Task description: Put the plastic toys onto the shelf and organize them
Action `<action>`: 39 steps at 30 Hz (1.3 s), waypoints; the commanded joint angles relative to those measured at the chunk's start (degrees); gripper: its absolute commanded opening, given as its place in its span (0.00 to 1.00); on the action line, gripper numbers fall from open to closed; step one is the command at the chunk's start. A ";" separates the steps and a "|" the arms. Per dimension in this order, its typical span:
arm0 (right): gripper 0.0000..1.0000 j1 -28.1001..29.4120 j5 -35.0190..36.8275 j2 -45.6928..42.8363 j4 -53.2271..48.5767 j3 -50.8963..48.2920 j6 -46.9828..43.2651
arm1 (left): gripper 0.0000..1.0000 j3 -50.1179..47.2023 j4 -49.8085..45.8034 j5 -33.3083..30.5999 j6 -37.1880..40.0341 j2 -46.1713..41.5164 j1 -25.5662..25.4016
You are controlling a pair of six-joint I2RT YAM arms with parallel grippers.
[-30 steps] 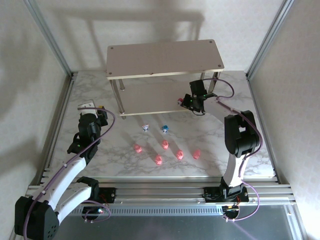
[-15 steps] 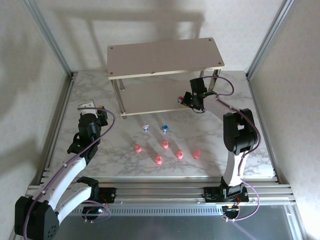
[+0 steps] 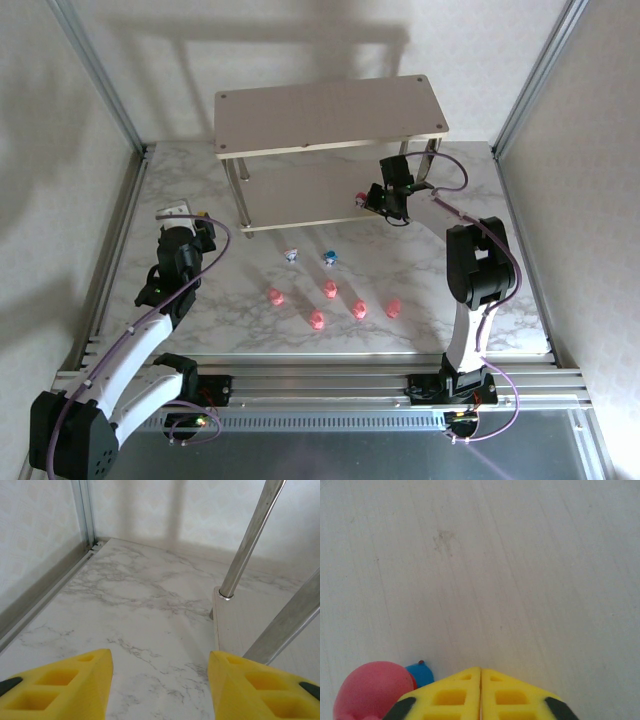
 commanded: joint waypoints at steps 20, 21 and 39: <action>0.57 5.12 10.87 -29.85 -18.58 -15.85 -8.64 | 0.58 6.48 -8.39 3.77 -7.73 11.26 -16.50; 0.58 6.17 10.86 -30.75 -19.77 -16.31 -8.55 | 0.58 7.09 -8.98 4.14 -7.72 13.14 -17.17; 0.60 7.96 2.55 -33.85 -15.13 -23.37 -7.37 | 0.62 15.36 -12.43 23.83 -2.95 32.62 -18.18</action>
